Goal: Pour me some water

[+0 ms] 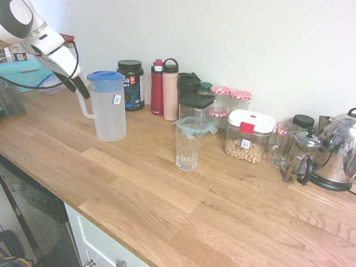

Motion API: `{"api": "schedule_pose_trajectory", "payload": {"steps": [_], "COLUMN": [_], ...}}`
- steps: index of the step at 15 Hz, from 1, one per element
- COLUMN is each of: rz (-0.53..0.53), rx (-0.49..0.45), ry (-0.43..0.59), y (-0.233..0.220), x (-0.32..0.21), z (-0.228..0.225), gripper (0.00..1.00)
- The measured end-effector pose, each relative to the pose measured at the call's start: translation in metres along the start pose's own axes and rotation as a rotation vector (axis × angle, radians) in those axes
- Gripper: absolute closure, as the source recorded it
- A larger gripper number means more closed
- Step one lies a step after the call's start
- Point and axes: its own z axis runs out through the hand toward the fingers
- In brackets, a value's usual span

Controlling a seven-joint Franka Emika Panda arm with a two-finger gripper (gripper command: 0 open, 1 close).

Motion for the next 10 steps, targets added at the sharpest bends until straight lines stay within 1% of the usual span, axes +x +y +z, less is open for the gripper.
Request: {"api": "schedule_pose_trajectory", "payload": {"steps": [5,10], "rz": [0.019,0.025], "rx": [0.000,-0.004], "ry": [-0.012,-0.028], "y": [-0.012,-0.010], "x": [0.009,0.006], "z": [0.016,0.016], "gripper": [1.00,1.00]}}
